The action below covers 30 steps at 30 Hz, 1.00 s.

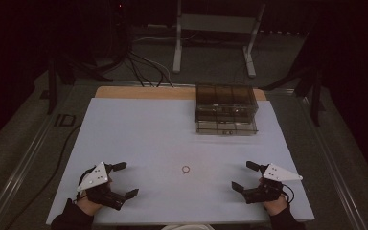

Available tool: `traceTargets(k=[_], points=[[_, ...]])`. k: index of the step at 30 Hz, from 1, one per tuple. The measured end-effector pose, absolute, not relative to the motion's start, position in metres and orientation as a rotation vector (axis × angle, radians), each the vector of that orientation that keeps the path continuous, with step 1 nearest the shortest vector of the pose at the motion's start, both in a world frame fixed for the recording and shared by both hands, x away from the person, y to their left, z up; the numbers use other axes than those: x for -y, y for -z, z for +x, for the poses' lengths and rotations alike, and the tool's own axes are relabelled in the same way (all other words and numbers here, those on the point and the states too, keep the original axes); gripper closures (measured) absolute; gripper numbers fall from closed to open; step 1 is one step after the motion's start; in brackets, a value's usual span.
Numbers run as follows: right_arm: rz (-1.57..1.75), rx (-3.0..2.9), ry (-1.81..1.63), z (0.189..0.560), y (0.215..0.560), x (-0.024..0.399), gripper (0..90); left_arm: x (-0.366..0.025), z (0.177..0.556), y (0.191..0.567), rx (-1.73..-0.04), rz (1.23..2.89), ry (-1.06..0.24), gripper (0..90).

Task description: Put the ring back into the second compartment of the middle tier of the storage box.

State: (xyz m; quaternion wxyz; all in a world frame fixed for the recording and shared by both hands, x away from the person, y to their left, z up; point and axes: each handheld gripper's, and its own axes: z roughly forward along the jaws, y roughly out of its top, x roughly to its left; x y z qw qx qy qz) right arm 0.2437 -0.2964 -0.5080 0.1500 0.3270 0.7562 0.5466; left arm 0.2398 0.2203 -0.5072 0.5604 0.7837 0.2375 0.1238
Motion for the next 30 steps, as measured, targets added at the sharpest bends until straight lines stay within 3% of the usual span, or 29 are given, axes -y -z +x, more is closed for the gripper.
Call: traceTargets(k=[30], points=[[0.928, -2.201, -1.477, 0.239, 0.499, 0.292, 0.0, -0.218, 0.241, 0.509, -0.570, 1.866, -0.334, 0.8]])
